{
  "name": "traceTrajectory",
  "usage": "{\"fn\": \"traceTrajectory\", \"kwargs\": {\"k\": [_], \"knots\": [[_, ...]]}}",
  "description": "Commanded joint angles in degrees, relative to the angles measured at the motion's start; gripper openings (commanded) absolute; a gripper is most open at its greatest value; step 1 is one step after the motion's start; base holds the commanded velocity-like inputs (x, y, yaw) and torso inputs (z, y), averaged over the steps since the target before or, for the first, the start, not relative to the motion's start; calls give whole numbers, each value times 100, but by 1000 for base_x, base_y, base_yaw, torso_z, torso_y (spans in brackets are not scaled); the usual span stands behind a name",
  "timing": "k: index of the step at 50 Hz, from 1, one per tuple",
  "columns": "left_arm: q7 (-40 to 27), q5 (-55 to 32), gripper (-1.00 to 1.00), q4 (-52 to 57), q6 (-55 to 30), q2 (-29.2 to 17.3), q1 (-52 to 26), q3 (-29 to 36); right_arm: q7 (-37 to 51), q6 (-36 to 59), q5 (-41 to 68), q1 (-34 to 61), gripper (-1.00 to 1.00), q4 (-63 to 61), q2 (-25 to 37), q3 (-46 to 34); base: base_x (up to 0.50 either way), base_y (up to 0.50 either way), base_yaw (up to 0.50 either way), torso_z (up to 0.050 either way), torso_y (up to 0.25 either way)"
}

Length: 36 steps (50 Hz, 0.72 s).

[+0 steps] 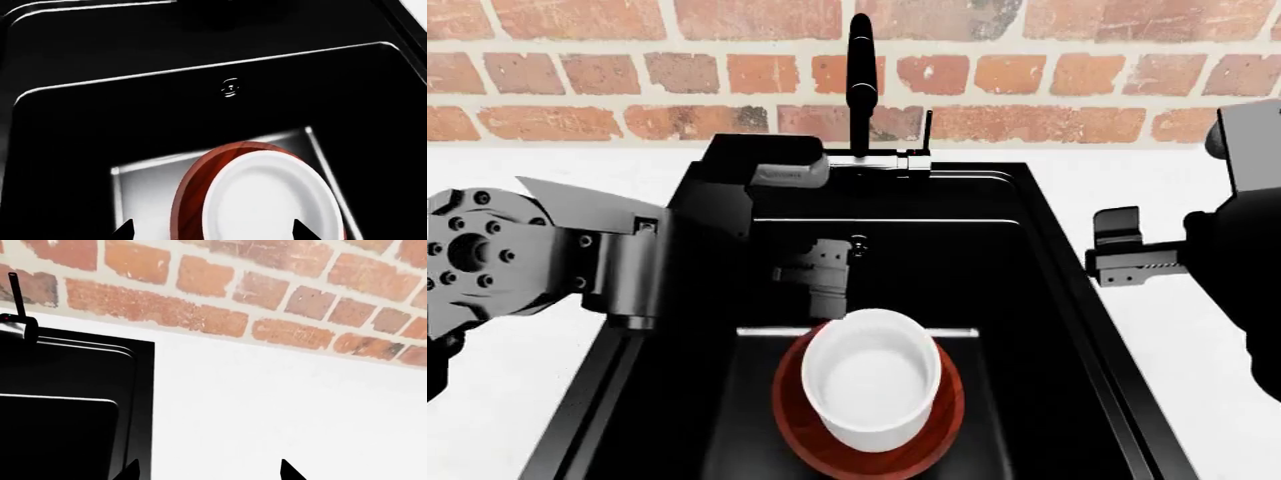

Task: Stack the bowls in the sink.

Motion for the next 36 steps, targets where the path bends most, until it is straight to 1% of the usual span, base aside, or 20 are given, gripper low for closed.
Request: {"fn": "traceTrajectory", "kwargs": {"k": [1,9,16,24,36], "knots": [[-492,-387,100,848,-41,-666,-432,-290,96,60,294,239,100,-335,251,195,0,0,0,0,0],[-764,-631,100,1398,9,-1202,-609,-482,134,51,472,382,100,-505,365,328,0,0,0,0,0],[-832,-589,100,1738,37,-1628,-592,-573,184,89,582,505,100,-711,433,419,0,0,0,0,0],[-1081,-763,100,2153,-39,-2103,-858,-740,328,183,798,732,100,-877,499,535,0,0,0,0,0],[-1124,-882,100,2687,-8,-2788,-1056,-1052,426,195,1163,1118,100,-1136,658,824,0,0,0,0,0]]}}
